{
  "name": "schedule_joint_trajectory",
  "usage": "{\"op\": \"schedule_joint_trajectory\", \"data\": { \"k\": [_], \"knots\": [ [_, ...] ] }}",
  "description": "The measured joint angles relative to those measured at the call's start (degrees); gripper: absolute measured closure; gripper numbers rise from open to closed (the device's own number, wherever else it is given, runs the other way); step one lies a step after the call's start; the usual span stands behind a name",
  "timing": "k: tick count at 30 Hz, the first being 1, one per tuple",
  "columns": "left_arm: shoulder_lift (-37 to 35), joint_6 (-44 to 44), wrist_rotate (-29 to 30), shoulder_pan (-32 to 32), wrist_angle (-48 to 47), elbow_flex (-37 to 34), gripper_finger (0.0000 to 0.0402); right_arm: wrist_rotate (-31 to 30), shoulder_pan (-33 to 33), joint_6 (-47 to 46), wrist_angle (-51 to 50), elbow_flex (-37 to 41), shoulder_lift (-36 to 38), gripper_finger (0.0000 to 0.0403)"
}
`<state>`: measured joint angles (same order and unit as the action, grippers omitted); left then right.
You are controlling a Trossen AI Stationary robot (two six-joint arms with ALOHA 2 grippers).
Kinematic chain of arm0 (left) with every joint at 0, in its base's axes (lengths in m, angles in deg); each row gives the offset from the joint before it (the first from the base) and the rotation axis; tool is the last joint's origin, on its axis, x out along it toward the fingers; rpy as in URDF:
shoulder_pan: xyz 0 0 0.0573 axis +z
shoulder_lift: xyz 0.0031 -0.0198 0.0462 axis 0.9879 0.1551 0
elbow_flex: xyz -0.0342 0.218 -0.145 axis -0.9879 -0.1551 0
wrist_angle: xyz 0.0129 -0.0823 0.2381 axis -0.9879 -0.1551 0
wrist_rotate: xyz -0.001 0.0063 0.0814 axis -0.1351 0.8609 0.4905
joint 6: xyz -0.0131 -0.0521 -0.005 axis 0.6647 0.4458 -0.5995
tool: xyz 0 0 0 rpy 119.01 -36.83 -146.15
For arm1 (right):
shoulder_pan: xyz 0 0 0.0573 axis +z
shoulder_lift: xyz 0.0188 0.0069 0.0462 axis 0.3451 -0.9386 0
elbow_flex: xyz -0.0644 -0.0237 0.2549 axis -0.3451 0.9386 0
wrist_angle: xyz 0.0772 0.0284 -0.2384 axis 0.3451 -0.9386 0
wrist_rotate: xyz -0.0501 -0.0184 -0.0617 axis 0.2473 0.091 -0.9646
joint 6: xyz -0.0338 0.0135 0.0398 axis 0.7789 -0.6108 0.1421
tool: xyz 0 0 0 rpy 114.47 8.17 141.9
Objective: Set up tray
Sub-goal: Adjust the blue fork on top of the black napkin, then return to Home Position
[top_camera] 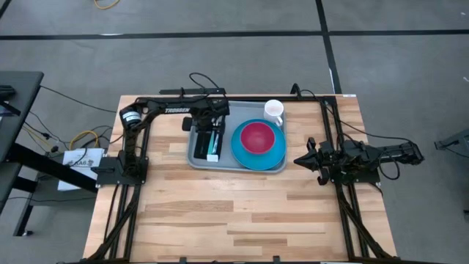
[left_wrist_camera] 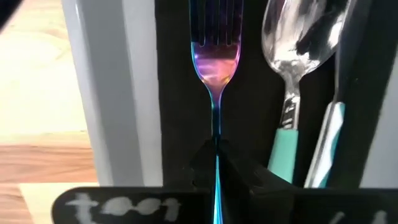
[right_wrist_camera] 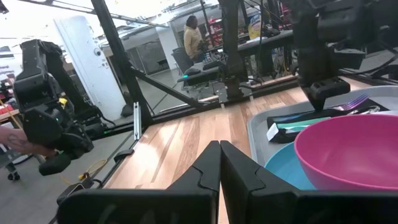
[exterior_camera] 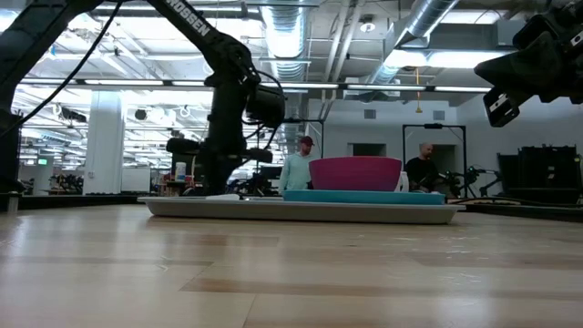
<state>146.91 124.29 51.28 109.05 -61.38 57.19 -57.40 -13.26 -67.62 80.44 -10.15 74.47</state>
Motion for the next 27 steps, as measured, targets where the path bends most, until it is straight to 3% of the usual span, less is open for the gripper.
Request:
{"op": "schedule_joint_trajectory", "data": {
  "k": [15,27],
  "knots": [
    [-0.02,-0.9,0.31,0.07,0.63,-0.39,0.0397,0.0,0.01,0.02,-0.02,0.0,-0.01,0.0403],
    [-0.02,-0.87,-0.19,-0.02,0.58,-0.39,0.0331,0.0,0.0,0.01,0.0,0.02,-0.01,0.0403]
  ]
}}
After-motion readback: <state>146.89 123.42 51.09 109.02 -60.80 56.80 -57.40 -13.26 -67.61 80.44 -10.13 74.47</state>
